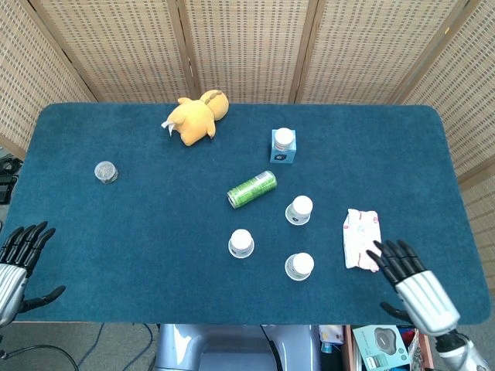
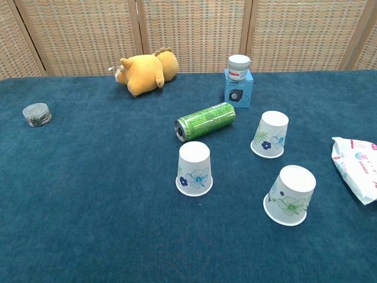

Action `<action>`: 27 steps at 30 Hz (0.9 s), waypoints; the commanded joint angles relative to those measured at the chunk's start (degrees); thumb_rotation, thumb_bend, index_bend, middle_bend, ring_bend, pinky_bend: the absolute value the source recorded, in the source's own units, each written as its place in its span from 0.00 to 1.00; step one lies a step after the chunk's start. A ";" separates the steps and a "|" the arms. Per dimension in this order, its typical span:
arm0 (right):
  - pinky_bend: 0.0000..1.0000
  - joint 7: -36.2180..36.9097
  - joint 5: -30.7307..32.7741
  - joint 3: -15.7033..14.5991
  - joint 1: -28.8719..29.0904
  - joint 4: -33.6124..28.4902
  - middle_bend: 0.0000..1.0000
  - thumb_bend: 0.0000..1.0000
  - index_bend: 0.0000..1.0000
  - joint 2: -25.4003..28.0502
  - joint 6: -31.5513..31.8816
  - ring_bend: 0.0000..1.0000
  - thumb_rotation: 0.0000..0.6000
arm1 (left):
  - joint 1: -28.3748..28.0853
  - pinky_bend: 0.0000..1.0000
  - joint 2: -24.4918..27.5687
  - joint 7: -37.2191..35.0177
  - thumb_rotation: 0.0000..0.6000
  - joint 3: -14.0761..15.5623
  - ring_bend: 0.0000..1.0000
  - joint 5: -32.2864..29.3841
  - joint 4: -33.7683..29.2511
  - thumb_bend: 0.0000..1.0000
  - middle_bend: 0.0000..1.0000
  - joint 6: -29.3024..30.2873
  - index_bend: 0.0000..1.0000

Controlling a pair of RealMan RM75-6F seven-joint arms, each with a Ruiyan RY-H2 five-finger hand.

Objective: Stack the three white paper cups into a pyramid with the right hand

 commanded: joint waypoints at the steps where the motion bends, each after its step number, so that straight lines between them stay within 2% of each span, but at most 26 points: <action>1: 0.21 6.73 -2.67 -0.46 8.37 0.49 0.21 0.00 0.15 -1.41 -9.97 0.10 1.00 | 0.01 0.00 0.04 0.02 1.00 -0.24 0.00 -0.44 -0.18 0.17 0.00 -0.02 0.00; 6: 0.27 5.54 -0.38 1.19 12.40 0.80 0.26 0.06 0.18 -4.45 -15.73 0.15 1.00 | -0.13 0.00 0.14 -0.58 1.00 -0.66 0.00 -1.53 -0.03 0.17 0.00 -0.46 0.00; 13: 0.30 3.17 4.27 2.62 16.12 1.95 0.29 0.14 0.20 -9.39 -22.52 0.18 1.00 | -0.80 0.00 0.26 -1.24 1.00 -1.09 0.00 -2.90 0.06 0.17 0.00 -2.04 0.00; 23: 0.36 -0.13 10.20 4.93 19.52 3.99 0.32 0.22 0.23 -15.52 -26.86 0.22 1.00 | -1.14 0.00 0.33 -1.30 1.00 -1.29 0.00 -3.56 -0.10 0.17 0.00 -2.88 0.00; 27: 0.39 -1.74 12.42 5.56 20.47 4.83 0.38 0.23 0.26 -17.11 -28.08 0.28 1.00 | -1.22 0.00 0.33 -1.50 1.00 -1.41 0.00 -4.01 0.00 0.17 0.00 -3.18 0.00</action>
